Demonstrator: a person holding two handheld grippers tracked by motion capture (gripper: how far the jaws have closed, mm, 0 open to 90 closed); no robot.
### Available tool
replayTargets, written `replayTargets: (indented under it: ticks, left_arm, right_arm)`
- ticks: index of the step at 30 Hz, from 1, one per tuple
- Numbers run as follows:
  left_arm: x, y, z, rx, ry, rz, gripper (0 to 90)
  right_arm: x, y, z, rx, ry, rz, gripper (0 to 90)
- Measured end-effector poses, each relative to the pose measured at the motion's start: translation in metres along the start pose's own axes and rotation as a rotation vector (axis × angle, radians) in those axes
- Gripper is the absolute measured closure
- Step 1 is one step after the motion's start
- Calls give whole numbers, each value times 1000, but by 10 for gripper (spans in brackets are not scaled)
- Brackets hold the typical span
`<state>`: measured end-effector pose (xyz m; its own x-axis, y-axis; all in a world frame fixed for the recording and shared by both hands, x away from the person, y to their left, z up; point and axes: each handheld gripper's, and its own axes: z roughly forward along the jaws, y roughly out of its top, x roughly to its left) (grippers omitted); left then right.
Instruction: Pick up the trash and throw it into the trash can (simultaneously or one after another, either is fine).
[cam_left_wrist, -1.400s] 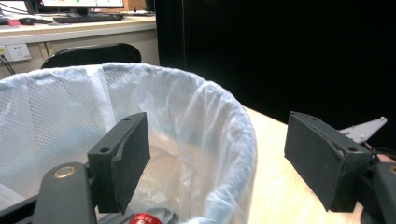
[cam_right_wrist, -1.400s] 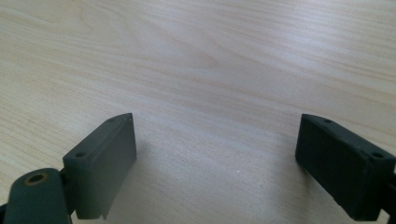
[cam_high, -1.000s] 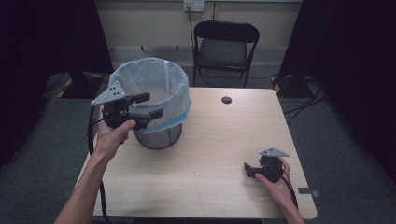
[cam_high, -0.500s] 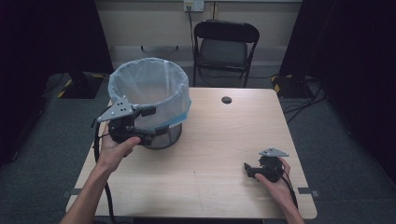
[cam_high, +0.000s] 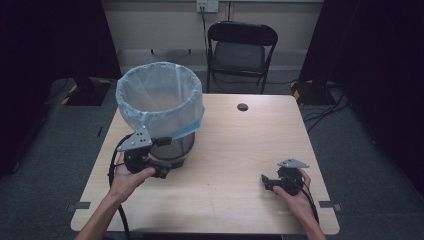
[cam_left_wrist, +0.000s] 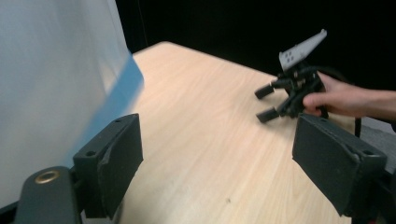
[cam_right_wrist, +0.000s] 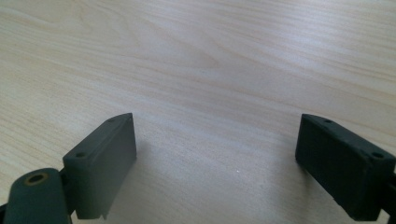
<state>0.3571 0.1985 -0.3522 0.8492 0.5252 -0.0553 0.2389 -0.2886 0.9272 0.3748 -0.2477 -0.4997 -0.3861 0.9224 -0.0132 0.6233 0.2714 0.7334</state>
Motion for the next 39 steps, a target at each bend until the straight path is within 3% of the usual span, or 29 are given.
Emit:
replayTargets:
  ticks: [1, 15, 18, 22, 28, 31, 37, 39]
  left_arm:
    - [0, -6, 2, 10, 0, -16, 157]
    - [7, -67, 23, 191, 48, -44, 159]
    - [10, -79, 25, 239, 78, -41, 159]
    - [17, -94, 29, 272, 107, -78, 160]
    - [29, -116, 36, 352, 147, -99, 160]
    - [31, -123, 37, 361, 169, -115, 162]
    - [33, -134, 42, 399, 217, -95, 162]
    - [34, -137, 42, 386, 234, -87, 152]
  right_arm:
    - [0, 0, 0, 0, 0, 0, 117]
    - [0, 0, 0, 0, 0, 0, 117]
    - [0, 0, 0, 0, 0, 0, 118]
    - [0, 0, 0, 0, 0, 0, 118]
    - [0, 0, 0, 0, 0, 0, 117]
    - [0, 0, 0, 0, 0, 0, 118]
    - [0, 0, 0, 0, 0, 0, 118]
    - [0, 0, 0, 0, 0, 0, 118]
